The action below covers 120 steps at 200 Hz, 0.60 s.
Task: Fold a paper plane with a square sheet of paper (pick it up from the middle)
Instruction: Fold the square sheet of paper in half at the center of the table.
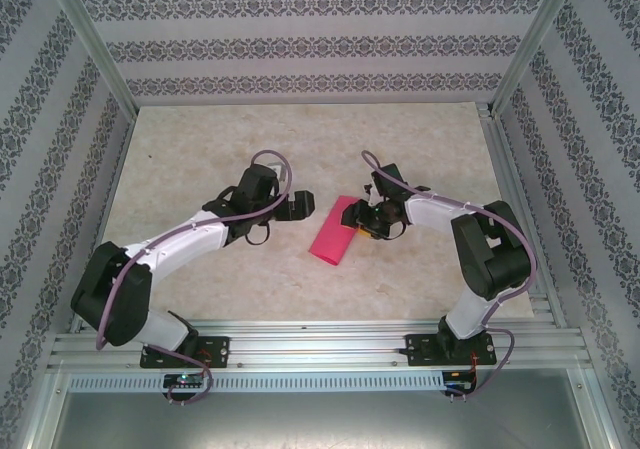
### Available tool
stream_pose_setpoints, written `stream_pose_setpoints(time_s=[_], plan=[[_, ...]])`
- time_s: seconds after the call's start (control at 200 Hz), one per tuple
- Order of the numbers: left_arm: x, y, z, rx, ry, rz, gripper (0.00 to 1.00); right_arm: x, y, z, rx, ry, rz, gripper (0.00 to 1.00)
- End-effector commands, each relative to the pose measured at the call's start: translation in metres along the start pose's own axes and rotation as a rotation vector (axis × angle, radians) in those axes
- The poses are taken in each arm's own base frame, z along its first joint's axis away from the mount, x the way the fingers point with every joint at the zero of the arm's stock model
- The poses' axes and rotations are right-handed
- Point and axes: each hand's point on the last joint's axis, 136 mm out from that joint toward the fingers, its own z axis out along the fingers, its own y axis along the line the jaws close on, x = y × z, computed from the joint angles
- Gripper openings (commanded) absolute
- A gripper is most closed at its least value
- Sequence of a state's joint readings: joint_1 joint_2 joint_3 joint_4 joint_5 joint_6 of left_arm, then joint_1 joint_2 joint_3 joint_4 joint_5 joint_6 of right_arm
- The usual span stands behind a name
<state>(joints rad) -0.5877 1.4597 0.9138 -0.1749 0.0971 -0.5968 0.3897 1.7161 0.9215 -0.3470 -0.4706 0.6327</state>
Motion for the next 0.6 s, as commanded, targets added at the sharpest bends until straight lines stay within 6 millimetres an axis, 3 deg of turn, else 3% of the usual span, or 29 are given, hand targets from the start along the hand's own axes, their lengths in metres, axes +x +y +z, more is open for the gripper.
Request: stream_pose_setpoints(time_s=[0.0, 0.24, 0.45, 0.595], plan=[[-0.015, -0.014, -0.001, 0.026, -0.041, 0.000, 1.00, 0.004, -0.002, -0.004, -0.023, 0.009, -0.021, 0.54], [-0.009, -0.023, 0.015, 0.051, 0.007, 0.009, 1.00, -0.013, -0.020, -0.022, -0.006, -0.070, 0.087, 0.52], [-0.007, -0.037, 0.025, 0.069, 0.024, 0.034, 1.00, -0.015, -0.034, -0.024, 0.020, -0.046, 0.107, 0.53], [-0.005, -0.035, 0.030, 0.060, 0.027, 0.018, 1.00, -0.009, -0.025, -0.025, -0.015, -0.008, 0.034, 0.53]])
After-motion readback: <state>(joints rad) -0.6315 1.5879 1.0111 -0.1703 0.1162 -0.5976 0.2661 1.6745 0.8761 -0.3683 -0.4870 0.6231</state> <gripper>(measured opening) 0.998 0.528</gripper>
